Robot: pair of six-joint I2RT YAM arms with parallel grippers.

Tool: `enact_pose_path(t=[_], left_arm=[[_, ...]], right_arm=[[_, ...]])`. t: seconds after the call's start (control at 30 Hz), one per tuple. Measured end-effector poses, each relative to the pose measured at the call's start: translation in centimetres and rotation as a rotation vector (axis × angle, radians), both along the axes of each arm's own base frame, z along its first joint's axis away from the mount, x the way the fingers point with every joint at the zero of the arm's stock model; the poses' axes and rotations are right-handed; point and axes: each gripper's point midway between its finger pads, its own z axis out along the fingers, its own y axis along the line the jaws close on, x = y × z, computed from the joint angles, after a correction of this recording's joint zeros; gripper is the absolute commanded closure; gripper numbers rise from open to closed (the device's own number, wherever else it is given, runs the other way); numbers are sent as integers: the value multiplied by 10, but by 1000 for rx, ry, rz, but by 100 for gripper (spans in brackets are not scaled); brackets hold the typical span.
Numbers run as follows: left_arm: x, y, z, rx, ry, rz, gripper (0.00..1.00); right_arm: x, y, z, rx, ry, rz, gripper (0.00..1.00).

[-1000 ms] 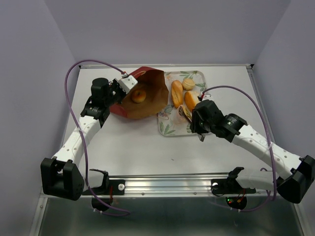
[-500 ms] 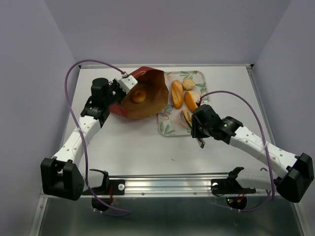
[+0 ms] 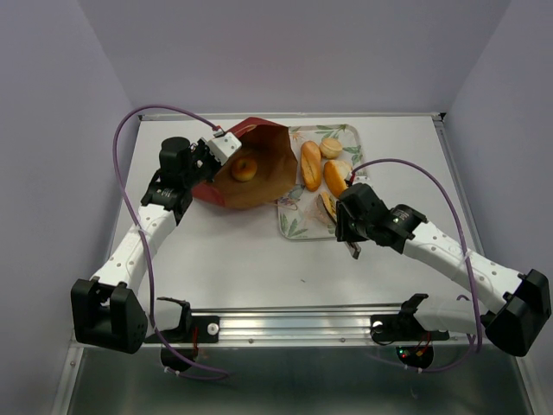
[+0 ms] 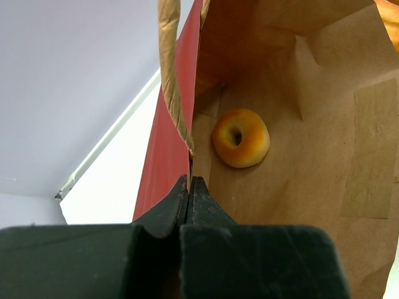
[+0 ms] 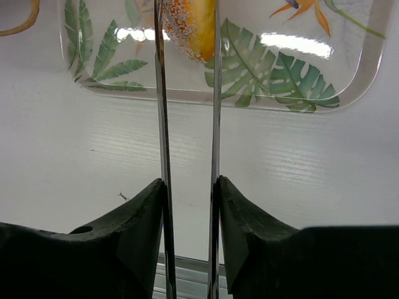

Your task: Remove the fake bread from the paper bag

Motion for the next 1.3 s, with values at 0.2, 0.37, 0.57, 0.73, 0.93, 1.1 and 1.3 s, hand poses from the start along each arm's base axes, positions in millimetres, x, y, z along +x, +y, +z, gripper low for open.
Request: enact_pose_path(t=[0.2,0.37,0.57,0.73,0.93,1.1,1.3], left_arm=[[0,0,0,0,0,0,100],[0,0,0,0,-1,0,100],[0,0,0,0,-1,-1,100],[0,0,0,0,0,-1,100],[0,-1,0,-1,0,-3,100],[0,-1,0,-1,0,-4,100],[0,-1,0,-1,0,-5,100]], right_arm=[[2,0,1,-4,-4,-4,53],[3,-1,-1,-16,-2,-9,51],[7,-3,1,-31,-17,-21,49],[13,-4,4,-48,-33,-31,48],[17,-4,9,-57,-47,-31,48],[22,1,20,-47,-67,-22,48],[38,15,53,-12,-134,5,48]])
